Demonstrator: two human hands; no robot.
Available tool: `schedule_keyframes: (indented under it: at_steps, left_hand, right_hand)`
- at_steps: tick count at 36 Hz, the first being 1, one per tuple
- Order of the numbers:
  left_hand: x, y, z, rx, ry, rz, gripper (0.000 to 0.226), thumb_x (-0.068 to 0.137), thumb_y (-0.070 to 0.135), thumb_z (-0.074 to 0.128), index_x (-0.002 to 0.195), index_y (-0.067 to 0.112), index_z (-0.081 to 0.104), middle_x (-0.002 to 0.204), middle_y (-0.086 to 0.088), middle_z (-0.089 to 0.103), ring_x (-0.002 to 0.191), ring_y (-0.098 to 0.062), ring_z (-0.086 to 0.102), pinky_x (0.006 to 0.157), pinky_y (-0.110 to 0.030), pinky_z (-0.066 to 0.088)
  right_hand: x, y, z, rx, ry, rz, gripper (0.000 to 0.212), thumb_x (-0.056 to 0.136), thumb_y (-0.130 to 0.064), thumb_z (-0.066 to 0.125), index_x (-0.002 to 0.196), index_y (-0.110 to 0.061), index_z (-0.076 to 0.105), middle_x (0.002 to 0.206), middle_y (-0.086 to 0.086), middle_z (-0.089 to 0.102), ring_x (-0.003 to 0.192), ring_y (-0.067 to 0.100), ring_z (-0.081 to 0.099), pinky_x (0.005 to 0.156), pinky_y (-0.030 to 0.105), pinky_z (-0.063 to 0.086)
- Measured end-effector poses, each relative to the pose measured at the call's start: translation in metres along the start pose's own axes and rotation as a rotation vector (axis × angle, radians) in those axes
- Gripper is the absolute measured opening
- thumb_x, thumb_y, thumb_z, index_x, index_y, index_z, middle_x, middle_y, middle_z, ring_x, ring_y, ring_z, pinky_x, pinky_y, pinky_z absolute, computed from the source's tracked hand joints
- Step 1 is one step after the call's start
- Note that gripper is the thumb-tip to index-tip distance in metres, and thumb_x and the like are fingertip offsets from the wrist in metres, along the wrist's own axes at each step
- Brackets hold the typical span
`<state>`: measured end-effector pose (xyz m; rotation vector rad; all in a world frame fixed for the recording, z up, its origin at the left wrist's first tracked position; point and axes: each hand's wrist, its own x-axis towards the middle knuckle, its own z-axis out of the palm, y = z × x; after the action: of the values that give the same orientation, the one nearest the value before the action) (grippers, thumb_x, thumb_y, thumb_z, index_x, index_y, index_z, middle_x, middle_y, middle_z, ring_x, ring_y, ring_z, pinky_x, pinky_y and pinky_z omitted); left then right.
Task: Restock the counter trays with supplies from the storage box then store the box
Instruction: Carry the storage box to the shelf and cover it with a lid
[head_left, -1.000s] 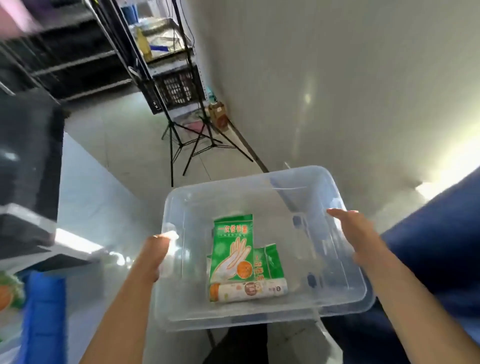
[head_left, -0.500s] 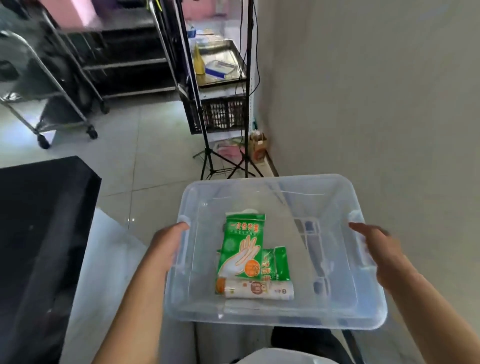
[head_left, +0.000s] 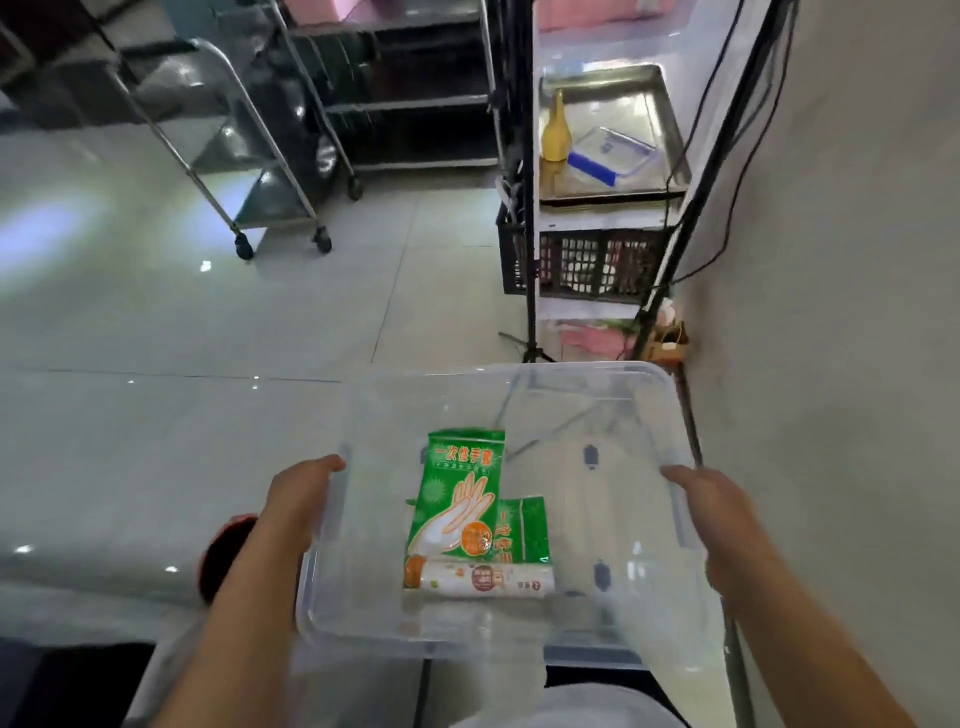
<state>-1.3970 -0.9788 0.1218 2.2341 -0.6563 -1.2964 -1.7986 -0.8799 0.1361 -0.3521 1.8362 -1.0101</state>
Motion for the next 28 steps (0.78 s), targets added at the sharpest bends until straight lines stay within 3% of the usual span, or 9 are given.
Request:
schedule_keyframes:
  at_steps: [3,6,8,11,16,19,22,26,28]
  left_hand:
    - [0.023,0.026,-0.01,-0.052,0.119,-0.026,0.048,0.076,0.038,0.073,0.111,0.006,0.068,0.124,-0.019,0.064,0.111,-0.04,0.062,0.084,-0.047,0.053]
    - [0.047,0.047,-0.023,-0.062,0.208,-0.027,0.033,0.067,0.041,0.066,0.084,0.012,0.067,0.112,-0.019,0.067,0.111,-0.043,0.061,0.087,-0.052,0.052]
    - [0.069,0.056,-0.035,-0.066,0.264,-0.047,0.028,0.068,0.042,0.065,0.075,0.015,0.063,0.1,-0.017,0.066,0.107,-0.044,0.062,0.09,-0.055,0.052]
    - [0.093,0.078,-0.052,-0.15,0.313,-0.124,0.038,0.065,0.049,0.069,0.08,0.015,0.064,0.097,-0.013,0.065,0.086,-0.038,0.065,0.077,-0.047,0.055]
    - [0.139,0.121,-0.081,-0.304,0.355,-0.137,0.029,0.077,0.036,0.071,0.078,0.008,0.062,0.089,-0.014,0.061,0.072,-0.028,0.055,0.07,-0.038,0.045]
    - [0.186,0.15,-0.102,-0.361,0.319,-0.149,0.027,0.082,0.032,0.071,0.087,0.007,0.064,0.091,-0.012,0.061,0.073,-0.028,0.056,0.069,-0.036,0.045]
    - [0.243,0.188,-0.123,-0.371,0.3,-0.123,0.028,0.082,0.03,0.071,0.094,0.005,0.066,0.089,-0.013,0.063,0.08,-0.031,0.059,0.076,-0.04,0.045]
    - [0.317,0.256,-0.149,-0.404,0.23,-0.119,0.02,0.086,0.025,0.07,0.087,0.006,0.065,0.088,-0.012,0.061,0.076,-0.027,0.058,0.075,-0.038,0.044]
    - [0.351,0.29,-0.163,-0.431,0.186,-0.124,0.017,0.088,0.022,0.068,0.081,0.008,0.062,0.089,-0.012,0.059,0.071,-0.023,0.054,0.078,-0.037,0.041]
  right_hand:
    - [0.04,-0.043,0.045,-0.048,-0.117,0.0,0.029,0.089,-0.024,0.062,0.116,-0.012,0.062,0.105,0.007,0.066,0.089,0.024,0.062,0.071,0.033,0.045]
    - [0.073,-0.084,0.091,-0.118,-0.198,-0.012,0.032,0.086,-0.028,0.065,0.116,-0.018,0.063,0.107,0.007,0.068,0.094,0.028,0.065,0.076,0.037,0.052]
    - [0.094,-0.11,0.125,-0.138,-0.235,-0.014,0.035,0.084,-0.03,0.066,0.116,-0.019,0.064,0.106,0.007,0.069,0.094,0.028,0.065,0.075,0.038,0.053]
    - [0.12,-0.15,0.18,-0.142,-0.314,-0.045,0.028,0.087,-0.026,0.065,0.114,-0.017,0.063,0.101,0.005,0.067,0.09,0.024,0.064,0.069,0.033,0.05]
    - [0.16,-0.2,0.273,-0.172,-0.37,-0.046,0.057,0.065,-0.042,0.071,0.119,-0.025,0.063,0.112,0.005,0.068,0.102,0.032,0.065,0.093,0.054,0.052]
    - [0.174,-0.232,0.334,-0.142,-0.386,-0.06,0.038,0.079,-0.034,0.072,0.113,-0.02,0.061,0.113,0.002,0.064,0.104,0.028,0.061,0.097,0.046,0.048]
    - [0.2,-0.26,0.393,-0.141,-0.379,-0.08,0.017,0.092,-0.022,0.064,0.106,-0.018,0.054,0.091,-0.002,0.056,0.081,0.018,0.055,0.08,0.038,0.047]
    - [0.226,-0.305,0.468,-0.158,-0.275,-0.08,0.031,0.088,-0.028,0.068,0.113,-0.01,0.066,0.108,0.009,0.064,0.094,0.028,0.06,0.089,0.041,0.05]
    - [0.24,-0.329,0.499,-0.137,-0.227,-0.068,0.029,0.088,-0.026,0.068,0.112,-0.01,0.067,0.098,0.007,0.063,0.08,0.022,0.057,0.071,0.033,0.048]
